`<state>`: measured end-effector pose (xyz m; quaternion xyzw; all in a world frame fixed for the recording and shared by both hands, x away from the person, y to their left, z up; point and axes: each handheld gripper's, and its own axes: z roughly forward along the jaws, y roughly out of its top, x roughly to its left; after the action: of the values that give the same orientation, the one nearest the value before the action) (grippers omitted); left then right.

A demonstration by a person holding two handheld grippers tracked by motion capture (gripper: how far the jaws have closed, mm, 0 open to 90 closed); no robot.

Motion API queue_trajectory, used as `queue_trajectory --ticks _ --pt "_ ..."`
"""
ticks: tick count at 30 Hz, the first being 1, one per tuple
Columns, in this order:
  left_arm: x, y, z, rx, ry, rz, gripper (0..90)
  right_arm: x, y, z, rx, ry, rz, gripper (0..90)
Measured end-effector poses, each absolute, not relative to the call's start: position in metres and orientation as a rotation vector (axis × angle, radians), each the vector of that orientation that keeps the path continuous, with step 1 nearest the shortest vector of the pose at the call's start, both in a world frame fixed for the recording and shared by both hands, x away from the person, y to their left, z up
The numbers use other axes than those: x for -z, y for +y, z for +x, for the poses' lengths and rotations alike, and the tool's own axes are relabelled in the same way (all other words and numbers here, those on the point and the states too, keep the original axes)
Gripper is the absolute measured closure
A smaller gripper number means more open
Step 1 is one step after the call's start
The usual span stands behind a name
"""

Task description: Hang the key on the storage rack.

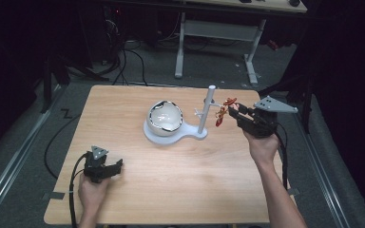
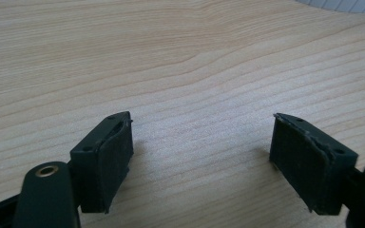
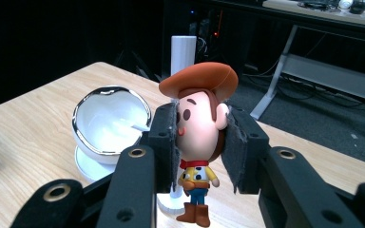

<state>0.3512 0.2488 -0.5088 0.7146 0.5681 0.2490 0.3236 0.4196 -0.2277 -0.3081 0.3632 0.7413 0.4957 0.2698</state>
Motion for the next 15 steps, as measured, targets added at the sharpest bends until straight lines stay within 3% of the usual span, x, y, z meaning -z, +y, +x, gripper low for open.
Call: queue_trajectory --ticks 15 --pt "0.509 0.249 0.351 -0.653 1.490 1.875 22.9 0.309 -0.215 0.438 -1.297 2.032 1.008 67.1"
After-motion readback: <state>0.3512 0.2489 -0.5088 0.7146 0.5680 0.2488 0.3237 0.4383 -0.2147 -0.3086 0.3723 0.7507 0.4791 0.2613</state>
